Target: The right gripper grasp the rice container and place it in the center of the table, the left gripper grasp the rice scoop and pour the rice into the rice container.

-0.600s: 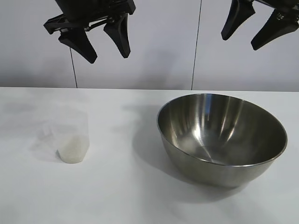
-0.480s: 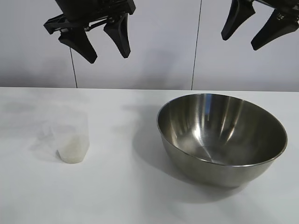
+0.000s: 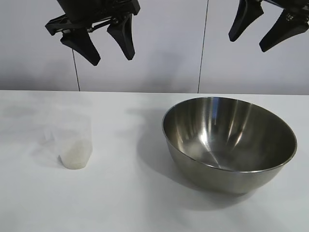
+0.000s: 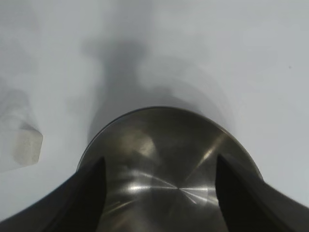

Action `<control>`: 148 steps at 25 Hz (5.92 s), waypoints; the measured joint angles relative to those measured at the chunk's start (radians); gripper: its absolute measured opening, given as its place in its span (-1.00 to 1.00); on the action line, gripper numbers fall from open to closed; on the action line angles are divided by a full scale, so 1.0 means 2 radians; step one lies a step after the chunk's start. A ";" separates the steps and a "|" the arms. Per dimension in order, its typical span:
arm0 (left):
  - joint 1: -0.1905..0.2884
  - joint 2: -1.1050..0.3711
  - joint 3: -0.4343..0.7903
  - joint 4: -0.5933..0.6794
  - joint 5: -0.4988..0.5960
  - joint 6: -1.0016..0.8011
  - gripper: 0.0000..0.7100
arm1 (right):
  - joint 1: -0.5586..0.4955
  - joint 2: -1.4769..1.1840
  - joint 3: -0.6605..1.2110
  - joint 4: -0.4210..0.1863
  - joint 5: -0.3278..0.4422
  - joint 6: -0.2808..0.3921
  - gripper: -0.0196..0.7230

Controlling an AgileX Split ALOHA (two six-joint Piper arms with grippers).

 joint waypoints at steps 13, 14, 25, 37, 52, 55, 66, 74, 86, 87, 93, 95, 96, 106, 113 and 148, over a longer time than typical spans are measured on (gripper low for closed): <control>0.000 0.000 0.000 0.000 -0.006 0.003 0.50 | 0.000 0.005 0.101 -0.084 -0.066 0.038 0.27; 0.000 0.000 0.000 0.000 -0.006 0.003 0.50 | 0.000 0.005 0.111 -0.084 -0.078 0.039 0.27; 0.000 0.000 0.000 0.000 -0.007 0.003 0.50 | 0.000 0.027 0.192 -0.076 -0.219 0.049 0.27; 0.000 0.000 0.000 0.000 -0.008 0.003 0.50 | 0.000 0.086 0.193 -0.025 -0.254 0.049 -0.77; 0.000 0.000 0.000 0.000 -0.008 0.003 0.50 | 0.000 0.056 0.162 0.121 -0.182 -0.097 -0.92; 0.000 0.000 0.000 0.000 -0.008 0.003 0.50 | 0.002 0.054 0.156 0.136 -0.183 -0.098 -0.92; 0.000 0.000 0.000 0.000 -0.009 0.003 0.50 | 0.072 0.082 0.156 0.141 -0.215 -0.052 -0.92; 0.000 0.000 0.000 0.000 -0.009 0.003 0.50 | 0.072 0.114 0.156 0.159 -0.238 -0.040 -0.92; 0.000 0.000 0.000 0.000 -0.009 0.003 0.50 | 0.072 0.115 0.154 0.171 -0.238 -0.036 -0.92; 0.000 0.000 0.000 0.000 -0.009 0.003 0.50 | 0.072 0.115 0.154 0.171 -0.238 -0.036 -0.92; 0.000 0.000 0.000 0.000 -0.009 0.003 0.50 | 0.072 0.115 0.154 0.171 -0.243 -0.036 -0.92; 0.000 0.000 0.000 0.000 -0.009 0.003 0.50 | 0.072 0.115 0.154 0.173 -0.245 -0.036 -0.92; 0.000 0.000 0.000 0.000 -0.009 0.003 0.50 | 0.072 0.115 0.154 0.174 -0.248 -0.036 -0.92; 0.000 0.000 0.000 0.000 -0.009 0.003 0.50 | 0.072 0.115 0.154 0.176 -0.240 -0.036 -0.92; 0.000 0.000 0.000 0.000 -0.009 0.003 0.50 | 0.072 0.115 0.154 0.183 -0.242 -0.036 -0.23; 0.000 0.000 0.000 0.000 -0.009 0.003 0.50 | -0.014 0.054 -0.053 0.058 0.019 0.029 0.27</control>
